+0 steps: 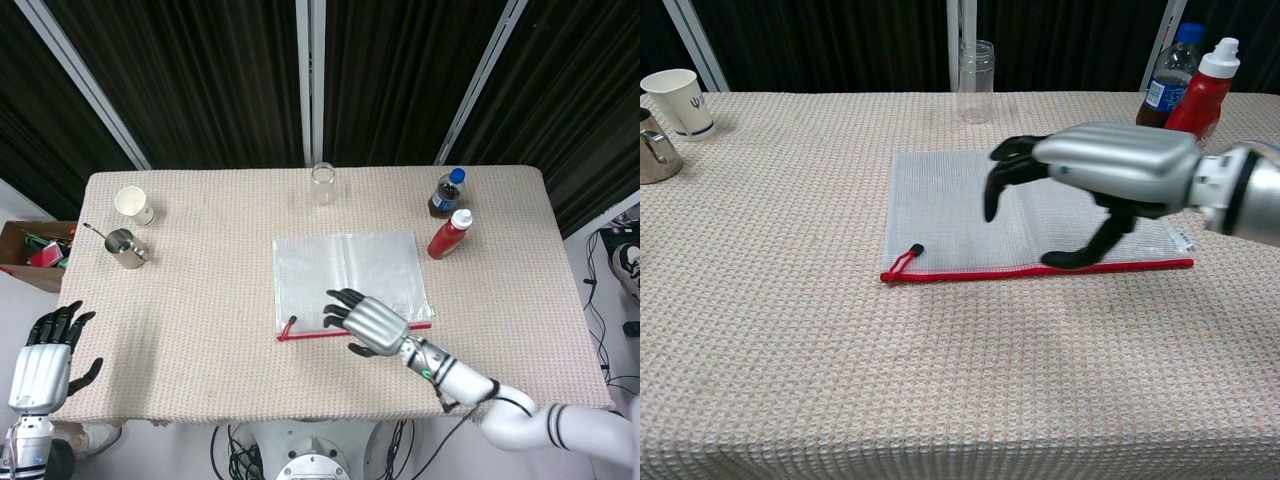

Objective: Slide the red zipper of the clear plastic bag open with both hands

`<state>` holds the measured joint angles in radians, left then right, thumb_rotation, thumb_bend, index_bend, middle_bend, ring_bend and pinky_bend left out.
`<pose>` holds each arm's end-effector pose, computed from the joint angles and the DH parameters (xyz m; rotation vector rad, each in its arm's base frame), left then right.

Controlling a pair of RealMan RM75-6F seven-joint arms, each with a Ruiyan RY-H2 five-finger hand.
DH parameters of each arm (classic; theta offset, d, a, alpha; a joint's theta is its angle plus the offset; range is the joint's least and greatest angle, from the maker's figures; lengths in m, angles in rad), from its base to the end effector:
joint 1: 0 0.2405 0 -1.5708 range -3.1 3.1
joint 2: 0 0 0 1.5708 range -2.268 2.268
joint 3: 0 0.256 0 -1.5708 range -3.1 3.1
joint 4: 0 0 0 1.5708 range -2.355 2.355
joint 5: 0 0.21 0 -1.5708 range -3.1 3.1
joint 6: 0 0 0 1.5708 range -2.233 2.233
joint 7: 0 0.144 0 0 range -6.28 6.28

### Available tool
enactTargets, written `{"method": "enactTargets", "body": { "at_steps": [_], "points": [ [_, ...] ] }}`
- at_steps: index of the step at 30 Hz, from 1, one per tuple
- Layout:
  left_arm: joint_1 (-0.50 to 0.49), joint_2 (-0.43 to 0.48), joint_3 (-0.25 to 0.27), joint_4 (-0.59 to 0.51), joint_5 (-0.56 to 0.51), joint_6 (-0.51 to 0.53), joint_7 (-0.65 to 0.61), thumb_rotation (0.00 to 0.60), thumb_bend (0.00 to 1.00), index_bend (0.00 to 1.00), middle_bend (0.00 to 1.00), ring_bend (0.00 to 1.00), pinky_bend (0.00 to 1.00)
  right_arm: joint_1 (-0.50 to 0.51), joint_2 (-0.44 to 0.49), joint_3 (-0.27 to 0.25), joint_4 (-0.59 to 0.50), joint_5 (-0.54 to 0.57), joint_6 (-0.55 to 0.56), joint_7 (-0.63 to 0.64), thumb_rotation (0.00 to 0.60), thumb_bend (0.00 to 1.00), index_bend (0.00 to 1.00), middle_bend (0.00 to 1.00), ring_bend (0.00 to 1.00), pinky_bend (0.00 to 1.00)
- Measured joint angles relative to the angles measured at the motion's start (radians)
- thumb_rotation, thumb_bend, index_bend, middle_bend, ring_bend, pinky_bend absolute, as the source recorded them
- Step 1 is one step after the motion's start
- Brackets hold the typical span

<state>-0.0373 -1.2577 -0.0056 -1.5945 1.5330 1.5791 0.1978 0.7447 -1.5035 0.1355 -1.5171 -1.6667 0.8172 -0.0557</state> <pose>-0.3025 0.1564 0.1215 -1.3826 -0.8277 -0.8551 -0.1086 -0.2976 -0.0329 2.3343 -0.7402 1.0856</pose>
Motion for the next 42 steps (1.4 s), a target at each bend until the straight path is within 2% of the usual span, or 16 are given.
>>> {"method": "enactTargets", "body": {
  "at_steps": [5, 8, 14, 18, 27, 42],
  "points": [
    [-0.003, -0.001, -0.001, 0.009, -0.009, -0.019, -0.013, 0.600, 0.23, 0.19, 0.11, 0.11, 0.15, 0.137, -0.173, 0.056, 0.161, 0.064, -0.095, -0.082, 0.600, 0.20, 0.37, 0.21, 0.05, 0.16],
    [-0.005, -0.001, -0.003, 0.015, -0.019, -0.034, -0.027, 0.600, 0.23, 0.19, 0.11, 0.11, 0.15, 0.184, -0.246, 0.072, 0.243, 0.088, -0.116, -0.119, 0.600, 0.22, 0.38, 0.21, 0.05, 0.16],
    [-0.009, -0.005, -0.006, 0.034, -0.028, -0.051, -0.051, 0.600, 0.22, 0.19, 0.11, 0.11, 0.15, 0.217, -0.330, 0.066, 0.361, 0.103, -0.099, -0.118, 0.600, 0.24, 0.40, 0.22, 0.05, 0.16],
    [-0.011, -0.006, -0.005, 0.040, -0.025, -0.055, -0.062, 0.600, 0.22, 0.19, 0.11, 0.11, 0.15, 0.229, -0.359, 0.042, 0.407, 0.093, -0.066, -0.084, 0.600, 0.24, 0.43, 0.22, 0.05, 0.16],
    [-0.012, -0.006, 0.000, 0.041, -0.013, -0.058, -0.078, 0.600, 0.22, 0.19, 0.11, 0.11, 0.15, 0.234, -0.378, 0.003, 0.438, 0.075, -0.010, -0.058, 0.600, 0.26, 0.48, 0.24, 0.05, 0.16],
    [-0.005, -0.004, 0.003, 0.047, -0.011, -0.058, -0.103, 0.600, 0.21, 0.19, 0.11, 0.11, 0.15, 0.255, -0.410, -0.011, 0.472, 0.091, 0.004, -0.059, 0.600, 0.29, 0.50, 0.24, 0.05, 0.16]
  ]
}}
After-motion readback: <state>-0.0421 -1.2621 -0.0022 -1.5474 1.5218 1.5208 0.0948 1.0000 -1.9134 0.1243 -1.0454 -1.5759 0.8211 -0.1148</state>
